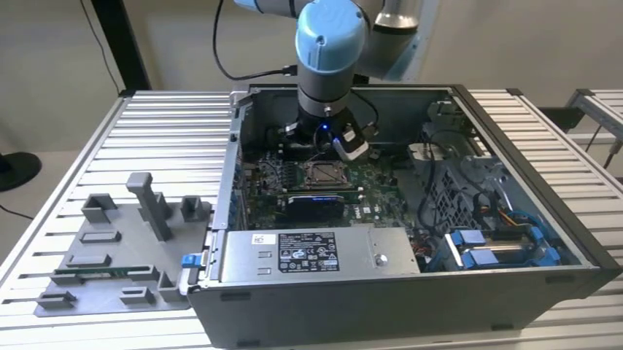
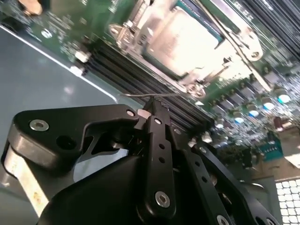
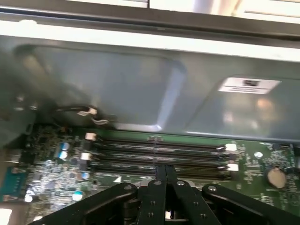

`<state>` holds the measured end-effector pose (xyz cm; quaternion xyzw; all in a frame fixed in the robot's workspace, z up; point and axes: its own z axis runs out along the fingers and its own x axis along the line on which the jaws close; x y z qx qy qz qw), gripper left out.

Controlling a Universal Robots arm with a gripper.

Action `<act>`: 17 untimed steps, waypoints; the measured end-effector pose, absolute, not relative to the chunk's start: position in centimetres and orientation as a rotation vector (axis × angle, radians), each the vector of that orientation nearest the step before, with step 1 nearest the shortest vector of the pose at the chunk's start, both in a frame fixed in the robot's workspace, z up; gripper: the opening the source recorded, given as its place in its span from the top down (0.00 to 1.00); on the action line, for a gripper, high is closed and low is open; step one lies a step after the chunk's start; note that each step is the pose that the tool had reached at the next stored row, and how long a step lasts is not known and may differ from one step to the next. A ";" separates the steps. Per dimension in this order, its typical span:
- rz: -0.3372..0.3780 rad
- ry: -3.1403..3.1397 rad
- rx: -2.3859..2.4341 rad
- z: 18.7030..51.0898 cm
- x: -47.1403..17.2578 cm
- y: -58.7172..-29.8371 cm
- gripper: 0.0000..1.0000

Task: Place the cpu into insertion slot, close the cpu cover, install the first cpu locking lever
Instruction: 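Install the first cpu locking lever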

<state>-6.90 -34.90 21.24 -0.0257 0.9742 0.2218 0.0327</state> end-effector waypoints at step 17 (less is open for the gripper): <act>0.670 2.946 -0.096 20.3 -9.8 -35.0 1.00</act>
